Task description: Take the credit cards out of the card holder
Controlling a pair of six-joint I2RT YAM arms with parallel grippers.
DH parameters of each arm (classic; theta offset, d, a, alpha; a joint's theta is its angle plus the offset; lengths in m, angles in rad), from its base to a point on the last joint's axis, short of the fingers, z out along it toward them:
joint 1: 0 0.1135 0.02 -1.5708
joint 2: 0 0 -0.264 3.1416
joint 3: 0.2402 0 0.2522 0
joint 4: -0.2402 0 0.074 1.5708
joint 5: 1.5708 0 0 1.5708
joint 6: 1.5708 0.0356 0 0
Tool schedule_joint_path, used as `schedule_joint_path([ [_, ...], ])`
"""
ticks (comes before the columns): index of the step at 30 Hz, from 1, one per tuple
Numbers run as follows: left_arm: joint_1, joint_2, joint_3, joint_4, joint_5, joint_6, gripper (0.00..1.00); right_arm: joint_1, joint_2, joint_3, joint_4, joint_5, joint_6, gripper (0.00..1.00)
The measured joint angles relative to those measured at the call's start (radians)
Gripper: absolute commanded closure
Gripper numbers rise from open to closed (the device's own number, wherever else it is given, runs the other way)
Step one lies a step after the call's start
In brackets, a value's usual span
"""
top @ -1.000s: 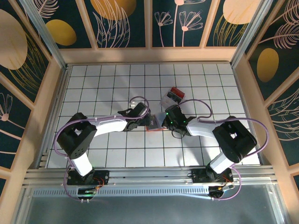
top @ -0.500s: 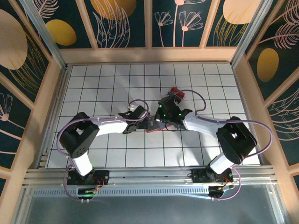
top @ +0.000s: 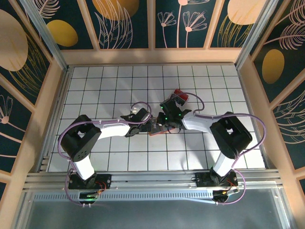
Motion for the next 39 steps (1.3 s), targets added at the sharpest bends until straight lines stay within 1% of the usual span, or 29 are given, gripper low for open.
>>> schedule_joint_path([
  [7, 0.000, 0.000, 0.000, 0.000, -0.002, 0.000, 0.01, -0.021, 0.029, 0.000, 0.005, -0.067, -0.036, 0.85],
  [10, 0.000, 0.000, 0.000, 0.000, -0.004, 0.000, 0.01, -0.031, 0.031, -0.002, 0.007, -0.075, -0.047, 0.82],
  [16, 0.000, 0.000, 0.000, -0.001, -0.011, 0.000, 0.01, -0.035, 0.031, -0.013, 0.020, -0.079, -0.058, 0.79],
  [29, 0.000, -0.048, -0.011, -0.062, -0.030, -0.002, 0.01, -0.040, 0.031, -0.040, 0.059, -0.121, -0.057, 0.81],
  [39, 0.000, -0.011, -0.010, -0.053, -0.031, -0.008, 0.01, -0.045, 0.031, -0.061, 0.101, -0.177, -0.052, 0.82],
])
